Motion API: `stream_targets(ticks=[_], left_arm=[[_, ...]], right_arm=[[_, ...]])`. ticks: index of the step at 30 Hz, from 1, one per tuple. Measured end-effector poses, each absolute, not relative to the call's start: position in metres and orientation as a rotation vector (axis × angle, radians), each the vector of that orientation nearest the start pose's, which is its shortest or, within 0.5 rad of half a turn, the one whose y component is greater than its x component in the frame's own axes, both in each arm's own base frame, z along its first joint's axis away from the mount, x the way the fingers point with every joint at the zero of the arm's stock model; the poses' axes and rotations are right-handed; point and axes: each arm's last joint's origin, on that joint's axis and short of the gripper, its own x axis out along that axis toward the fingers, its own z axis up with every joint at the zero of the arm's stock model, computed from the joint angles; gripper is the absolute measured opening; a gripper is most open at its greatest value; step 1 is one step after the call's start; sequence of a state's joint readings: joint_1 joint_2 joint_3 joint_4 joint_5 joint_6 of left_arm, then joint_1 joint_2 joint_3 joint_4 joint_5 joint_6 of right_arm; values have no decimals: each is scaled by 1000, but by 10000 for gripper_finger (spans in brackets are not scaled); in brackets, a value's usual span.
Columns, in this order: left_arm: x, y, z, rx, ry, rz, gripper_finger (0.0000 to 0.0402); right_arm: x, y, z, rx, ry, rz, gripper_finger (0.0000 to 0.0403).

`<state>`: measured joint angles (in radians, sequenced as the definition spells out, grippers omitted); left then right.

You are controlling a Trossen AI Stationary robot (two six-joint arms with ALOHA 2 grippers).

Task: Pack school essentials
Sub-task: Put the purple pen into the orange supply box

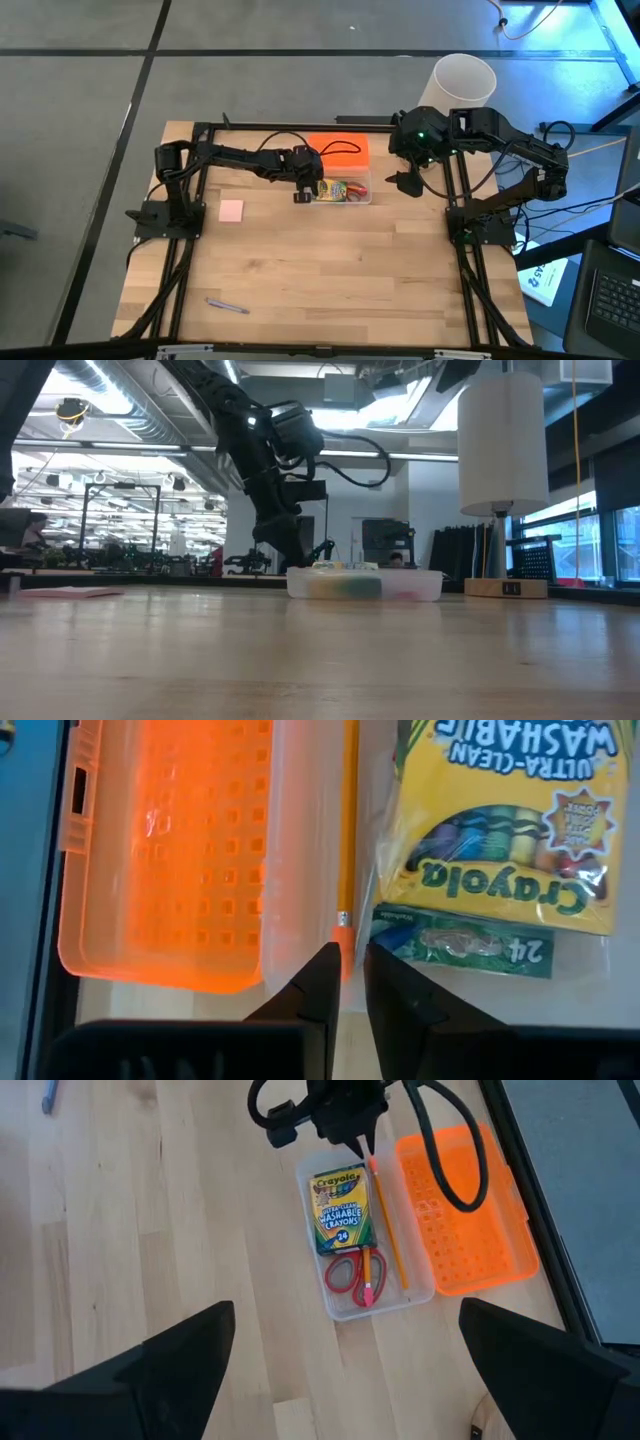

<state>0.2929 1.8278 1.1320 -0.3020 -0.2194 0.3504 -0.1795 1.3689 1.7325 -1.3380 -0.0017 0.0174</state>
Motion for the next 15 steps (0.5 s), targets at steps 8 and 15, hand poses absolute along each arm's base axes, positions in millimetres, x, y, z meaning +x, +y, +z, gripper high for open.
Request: stream_targets(ticks=[8, 15], left_arm=[[349, 114, 193, 199, 1163, 304, 41], [335, 119, 238, 11, 1182, 351, 27]], right_arm=[[225, -41, 425, 104, 970, -172, 385], [226, -41, 425, 104, 971, -171, 385]])
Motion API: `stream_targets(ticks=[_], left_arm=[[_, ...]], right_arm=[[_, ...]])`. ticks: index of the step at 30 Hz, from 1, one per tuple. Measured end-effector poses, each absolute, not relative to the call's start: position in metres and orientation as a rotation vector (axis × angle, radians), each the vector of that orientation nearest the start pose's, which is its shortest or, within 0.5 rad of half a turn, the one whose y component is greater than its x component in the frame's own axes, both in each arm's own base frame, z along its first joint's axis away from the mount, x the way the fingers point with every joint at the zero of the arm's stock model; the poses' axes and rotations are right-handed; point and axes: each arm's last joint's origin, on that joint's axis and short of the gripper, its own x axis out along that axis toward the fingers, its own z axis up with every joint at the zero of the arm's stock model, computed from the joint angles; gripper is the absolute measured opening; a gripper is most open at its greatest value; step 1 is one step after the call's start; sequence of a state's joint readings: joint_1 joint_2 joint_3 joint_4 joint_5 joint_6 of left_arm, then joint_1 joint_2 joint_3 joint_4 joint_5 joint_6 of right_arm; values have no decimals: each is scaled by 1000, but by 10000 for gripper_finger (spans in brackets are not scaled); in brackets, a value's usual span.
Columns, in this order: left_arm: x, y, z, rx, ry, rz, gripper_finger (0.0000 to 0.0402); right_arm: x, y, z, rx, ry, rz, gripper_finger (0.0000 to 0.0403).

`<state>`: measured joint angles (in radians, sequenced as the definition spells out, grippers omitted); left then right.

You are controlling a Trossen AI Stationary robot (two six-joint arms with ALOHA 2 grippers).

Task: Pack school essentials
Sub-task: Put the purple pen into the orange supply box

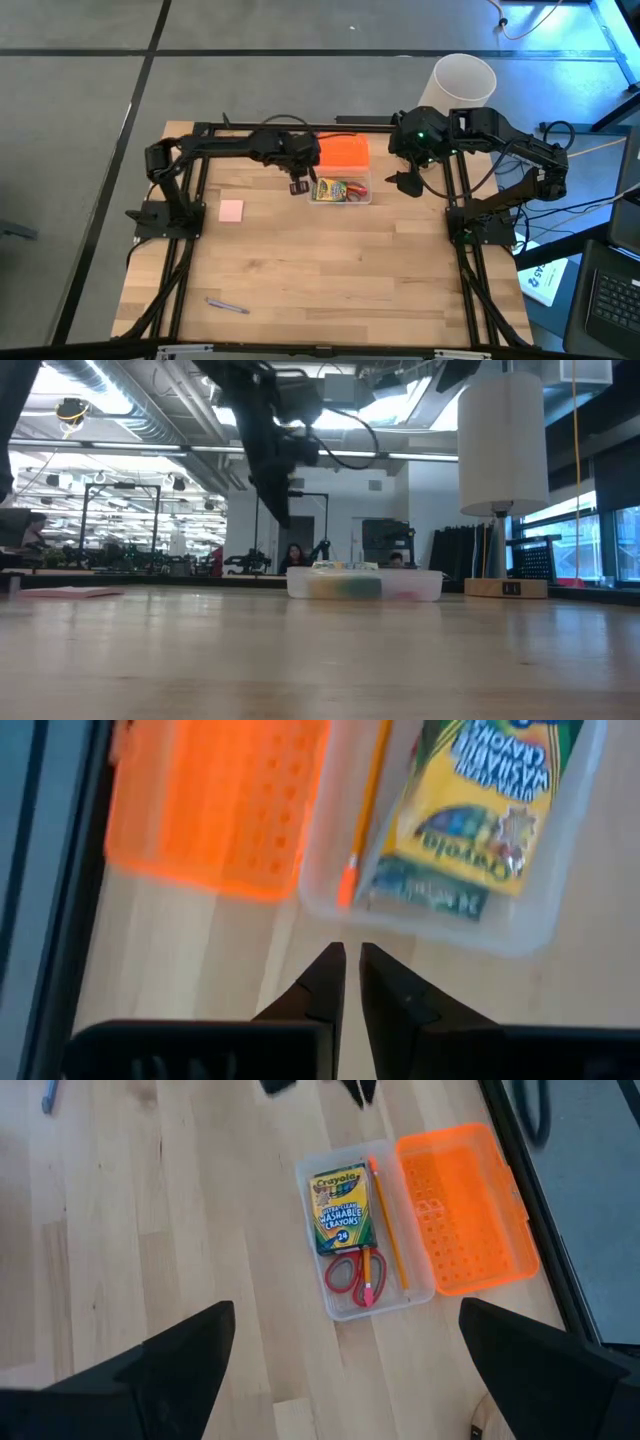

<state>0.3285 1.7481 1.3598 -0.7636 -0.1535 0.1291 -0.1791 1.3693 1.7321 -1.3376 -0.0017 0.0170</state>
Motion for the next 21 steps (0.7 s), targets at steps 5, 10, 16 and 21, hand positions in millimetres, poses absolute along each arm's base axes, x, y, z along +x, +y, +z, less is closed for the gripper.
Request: stream_targets(ticks=[5, 10, 16, 21], left_arm=[[306, 113, 268, -108, 1197, 429, 19], [277, 98, 293, -228, 1213, 501, 10], [247, 70, 317, -298, 1223, 525, 2], [226, 43, 336, -318, 1198, 498, 3]], right_arm=[[226, -41, 425, 97, 971, -168, 385], [226, -41, 425, 58, 973, -148, 385], [226, -41, 426, 27, 970, -131, 385], [229, -40, 427, 19, 939, -87, 385]])
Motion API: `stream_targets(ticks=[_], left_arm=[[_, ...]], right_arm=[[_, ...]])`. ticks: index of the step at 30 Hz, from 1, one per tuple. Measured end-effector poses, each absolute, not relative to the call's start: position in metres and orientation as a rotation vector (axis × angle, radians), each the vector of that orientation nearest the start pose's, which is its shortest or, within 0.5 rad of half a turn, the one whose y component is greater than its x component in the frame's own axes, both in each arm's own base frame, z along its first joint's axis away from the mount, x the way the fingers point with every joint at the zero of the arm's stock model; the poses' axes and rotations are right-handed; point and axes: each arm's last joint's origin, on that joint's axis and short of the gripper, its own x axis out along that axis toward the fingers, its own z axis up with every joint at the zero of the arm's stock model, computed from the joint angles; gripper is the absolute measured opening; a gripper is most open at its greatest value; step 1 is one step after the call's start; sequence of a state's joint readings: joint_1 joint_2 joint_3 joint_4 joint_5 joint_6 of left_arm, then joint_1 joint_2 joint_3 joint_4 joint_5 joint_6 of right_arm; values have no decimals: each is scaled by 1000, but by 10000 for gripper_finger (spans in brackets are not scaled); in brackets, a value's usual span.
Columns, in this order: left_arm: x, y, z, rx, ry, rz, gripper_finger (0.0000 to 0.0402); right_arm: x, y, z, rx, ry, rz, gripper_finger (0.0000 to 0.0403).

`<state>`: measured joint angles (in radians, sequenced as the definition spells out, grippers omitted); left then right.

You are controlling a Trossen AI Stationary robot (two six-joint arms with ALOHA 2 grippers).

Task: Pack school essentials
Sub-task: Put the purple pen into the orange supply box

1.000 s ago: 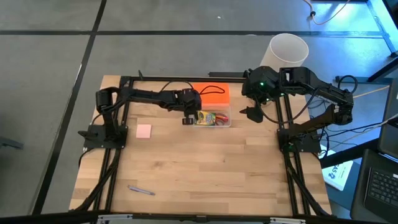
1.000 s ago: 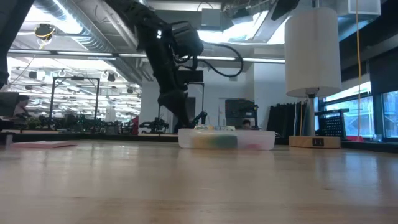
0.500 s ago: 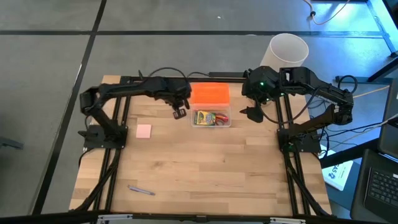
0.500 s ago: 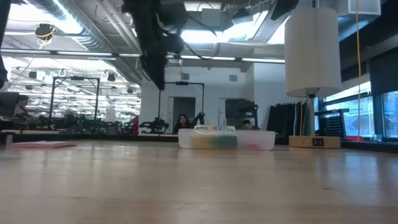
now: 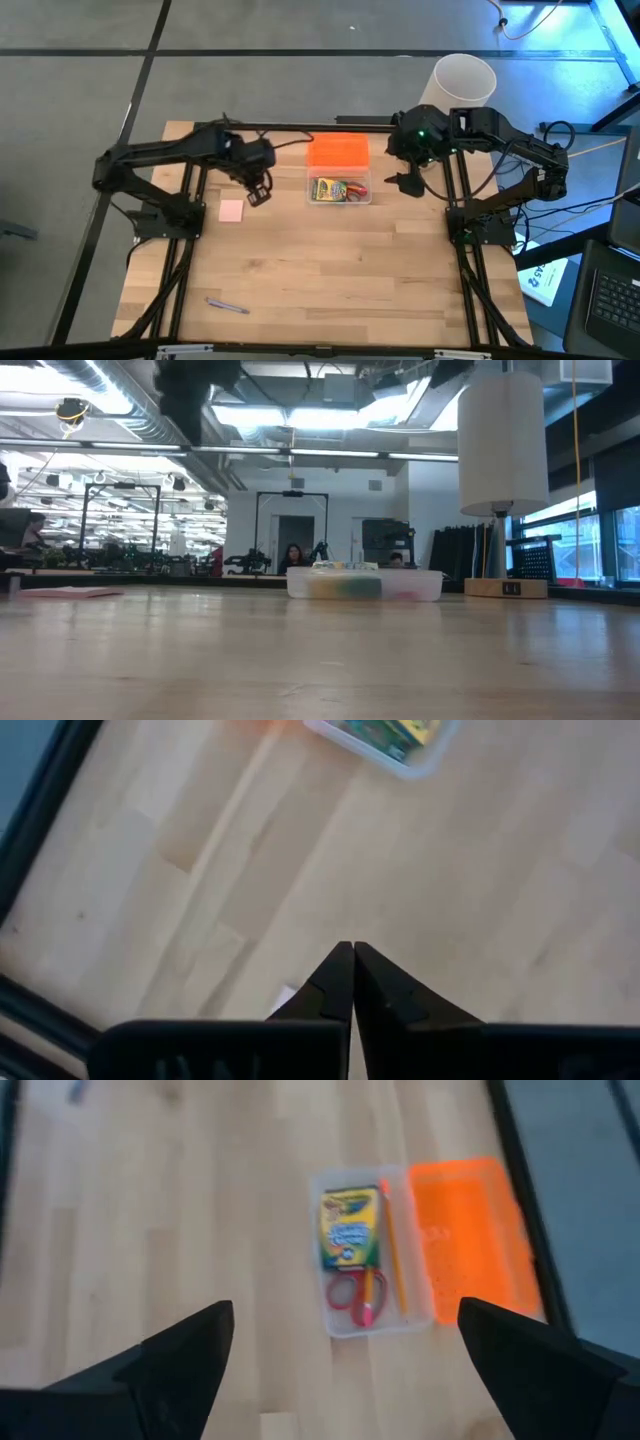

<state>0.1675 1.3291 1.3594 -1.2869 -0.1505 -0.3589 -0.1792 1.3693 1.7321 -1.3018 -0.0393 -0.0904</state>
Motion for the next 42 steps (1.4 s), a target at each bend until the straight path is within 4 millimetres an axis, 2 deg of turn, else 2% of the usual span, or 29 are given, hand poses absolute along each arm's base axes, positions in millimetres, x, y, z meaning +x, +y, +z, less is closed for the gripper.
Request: stream_targets(ticks=[4, 9, 17, 27, 33, 42], left_arm=[[210, 22, 346, -321, 1178, 460, 7], [196, 0, 355, -322, 1157, 406, 2], [186, -41, 354, -266, 1231, 213, 10], [164, -96, 354, -172, 1258, 19, 2], [150, -122, 340, -189, 1294, -13, 6], [141, -163, 299, -312, 1241, -102, 9]], right_arm=[[229, -37, 428, 41, 923, 19, 385], [229, -37, 428, 55, 919, 35, 385], [236, -33, 432, -19, 844, 72, 385], [236, -31, 433, 14, 828, 134, 385], [238, -31, 435, 8, 802, 144, 385], [239, -29, 436, -8, 765, 254, 385]])
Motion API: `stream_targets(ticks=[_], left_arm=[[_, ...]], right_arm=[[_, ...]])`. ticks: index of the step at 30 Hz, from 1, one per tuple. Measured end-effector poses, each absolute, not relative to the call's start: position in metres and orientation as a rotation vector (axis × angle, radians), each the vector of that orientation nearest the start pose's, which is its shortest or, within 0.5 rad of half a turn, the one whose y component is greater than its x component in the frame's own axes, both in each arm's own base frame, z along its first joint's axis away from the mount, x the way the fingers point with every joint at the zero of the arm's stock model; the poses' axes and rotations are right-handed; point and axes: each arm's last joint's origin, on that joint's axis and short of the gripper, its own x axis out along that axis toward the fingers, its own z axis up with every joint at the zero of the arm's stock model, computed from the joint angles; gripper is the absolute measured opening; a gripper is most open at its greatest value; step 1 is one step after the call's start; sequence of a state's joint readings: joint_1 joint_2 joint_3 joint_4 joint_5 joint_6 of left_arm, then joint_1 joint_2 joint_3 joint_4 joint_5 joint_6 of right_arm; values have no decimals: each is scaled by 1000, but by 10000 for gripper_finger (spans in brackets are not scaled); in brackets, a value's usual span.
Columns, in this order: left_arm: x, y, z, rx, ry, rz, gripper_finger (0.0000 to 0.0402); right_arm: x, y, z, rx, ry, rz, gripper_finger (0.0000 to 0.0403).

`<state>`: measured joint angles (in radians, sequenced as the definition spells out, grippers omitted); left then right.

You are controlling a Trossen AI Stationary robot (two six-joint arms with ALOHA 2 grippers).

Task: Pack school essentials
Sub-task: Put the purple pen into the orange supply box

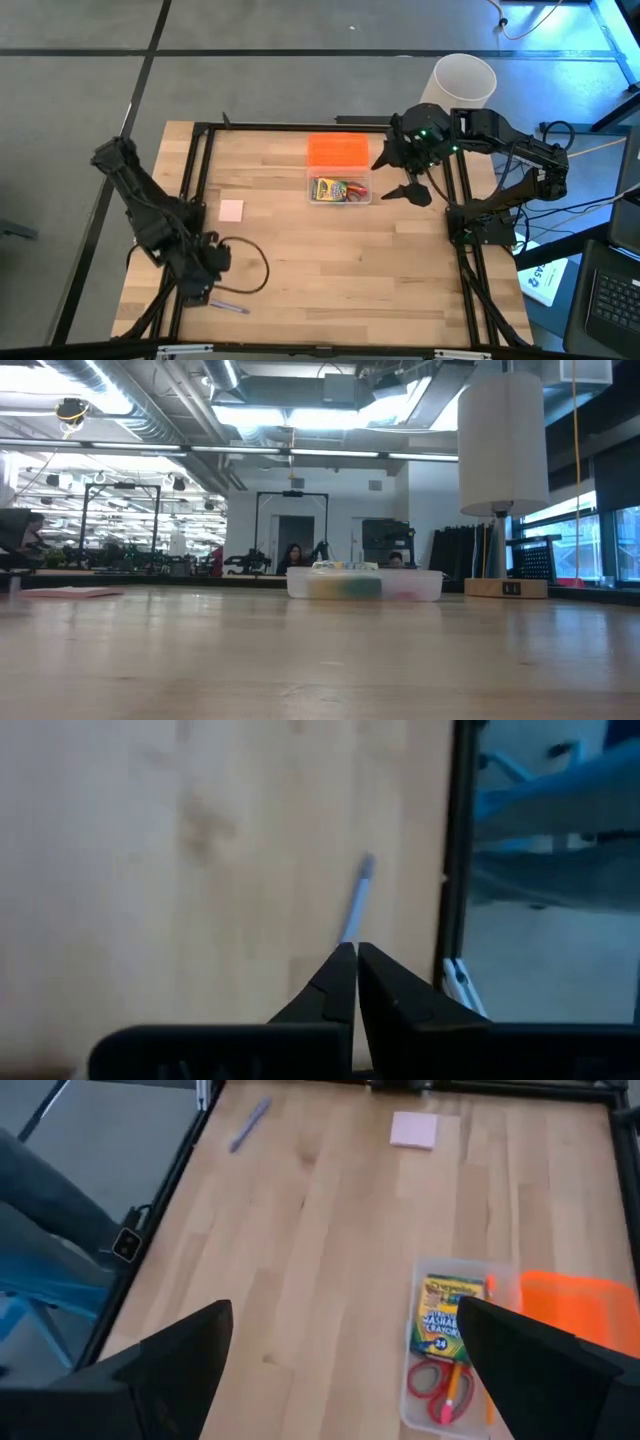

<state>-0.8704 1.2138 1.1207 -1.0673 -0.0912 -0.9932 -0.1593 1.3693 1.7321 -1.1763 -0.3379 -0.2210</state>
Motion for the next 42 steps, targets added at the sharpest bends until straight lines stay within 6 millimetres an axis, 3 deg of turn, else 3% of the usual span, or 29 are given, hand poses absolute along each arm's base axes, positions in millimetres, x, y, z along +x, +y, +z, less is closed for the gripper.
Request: stream_targets(ticks=[7, 17, 25, 42], left_arm=[[140, -181, 266, -279, 1288, -98, 24], [144, -203, 238, -116, 1345, -117, 15], [148, -210, 234, -116, 1315, -122, 2], [147, -217, 236, -174, 1211, -91, 33]], right_arm=[[238, -26, 437, -44, 738, 354, 385], [237, -24, 437, -43, 714, 454, 385], [239, -26, 431, -56, 787, 395, 385], [244, -27, 426, -33, 820, 387, 385]])
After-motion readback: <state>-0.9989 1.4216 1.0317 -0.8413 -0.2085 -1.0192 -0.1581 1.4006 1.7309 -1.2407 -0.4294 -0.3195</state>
